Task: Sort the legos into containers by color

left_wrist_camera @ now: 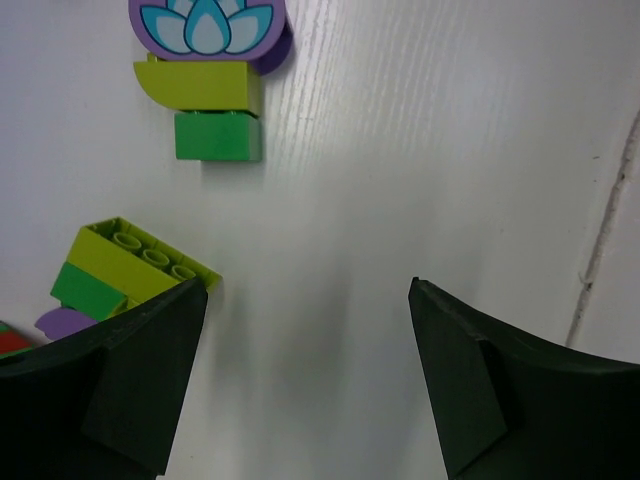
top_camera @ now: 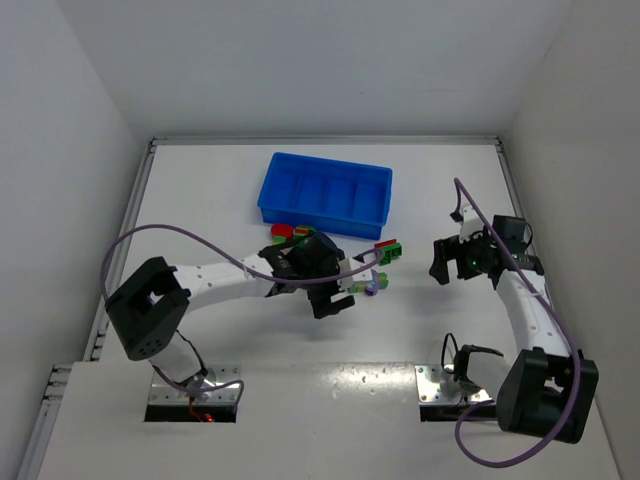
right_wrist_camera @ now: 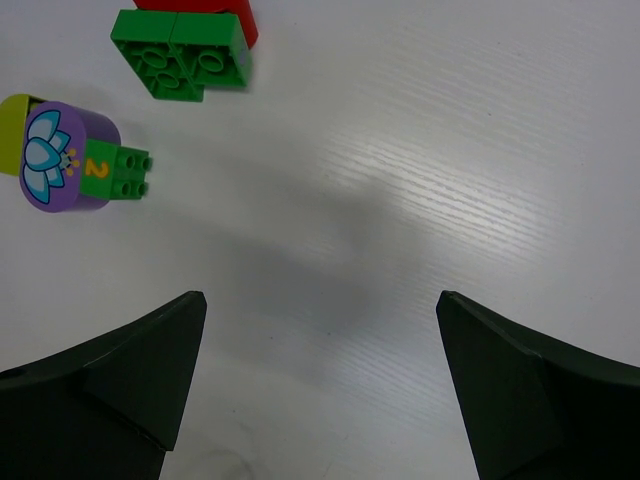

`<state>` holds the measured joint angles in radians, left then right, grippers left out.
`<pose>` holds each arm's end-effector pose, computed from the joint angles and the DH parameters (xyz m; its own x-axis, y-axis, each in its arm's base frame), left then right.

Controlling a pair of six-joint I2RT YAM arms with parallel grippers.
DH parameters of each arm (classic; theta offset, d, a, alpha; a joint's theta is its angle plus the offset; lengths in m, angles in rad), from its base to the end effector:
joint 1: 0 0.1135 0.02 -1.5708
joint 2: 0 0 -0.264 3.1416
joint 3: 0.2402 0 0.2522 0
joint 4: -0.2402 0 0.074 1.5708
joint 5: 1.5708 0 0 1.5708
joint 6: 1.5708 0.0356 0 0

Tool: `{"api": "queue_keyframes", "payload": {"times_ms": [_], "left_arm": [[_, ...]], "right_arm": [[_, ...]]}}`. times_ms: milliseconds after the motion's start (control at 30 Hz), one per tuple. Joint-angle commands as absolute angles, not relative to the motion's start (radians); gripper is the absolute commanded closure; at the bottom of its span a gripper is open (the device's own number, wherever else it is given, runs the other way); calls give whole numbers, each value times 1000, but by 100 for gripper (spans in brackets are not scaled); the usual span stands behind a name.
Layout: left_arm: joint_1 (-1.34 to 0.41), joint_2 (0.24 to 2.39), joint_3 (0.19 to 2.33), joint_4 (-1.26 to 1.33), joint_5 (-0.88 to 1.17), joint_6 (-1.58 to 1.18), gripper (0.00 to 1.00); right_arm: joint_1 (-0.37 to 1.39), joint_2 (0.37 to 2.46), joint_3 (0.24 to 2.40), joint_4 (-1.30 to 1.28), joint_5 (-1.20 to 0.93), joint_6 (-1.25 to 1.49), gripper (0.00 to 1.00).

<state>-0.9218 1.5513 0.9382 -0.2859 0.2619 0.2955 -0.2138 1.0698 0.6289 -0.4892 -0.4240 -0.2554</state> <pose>0.1844 -0.2583 0.2007 -0.2001 0.7292 -0.6544 0.9671 0.2540 -0.0126 0.2024 -0.0290 0.2094 -0.7462 -0.0736 -0.6617 -0.2433 0.9553 0.1681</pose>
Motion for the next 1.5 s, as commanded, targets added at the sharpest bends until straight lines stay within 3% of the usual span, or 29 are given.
{"api": "queue_keyframes", "payload": {"times_ms": [0, 567, 800, 1167, 1233, 1367, 1467], "left_arm": [[-933, 1575, 962, -152, 267, 345, 12], [-933, 1807, 1069, -18, 276, 325, 14], [-904, 1874, 1121, -18, 276, 316, 24], [-904, 1930, 1160, -64, 247, 307, 70], [-904, 1887, 1126, -75, 247, 307, 73], [-904, 1755, 1043, -75, 247, 307, 91], [-904, 1619, 974, -66, 212, 296, 98]], "right_arm": [[-216, 1072, 672, -488, -451, -278, 1], [-216, 1072, 672, -488, -451, -287, 1], [-216, 1072, 672, -488, -451, -296, 1], [-216, 1072, 681, -497, -462, -296, 1], [-216, 1072, 690, -518, -503, -296, 1], [-216, 1081, 741, -564, -621, -273, 1], [-201, 1127, 782, -600, -759, -244, 1]]}}
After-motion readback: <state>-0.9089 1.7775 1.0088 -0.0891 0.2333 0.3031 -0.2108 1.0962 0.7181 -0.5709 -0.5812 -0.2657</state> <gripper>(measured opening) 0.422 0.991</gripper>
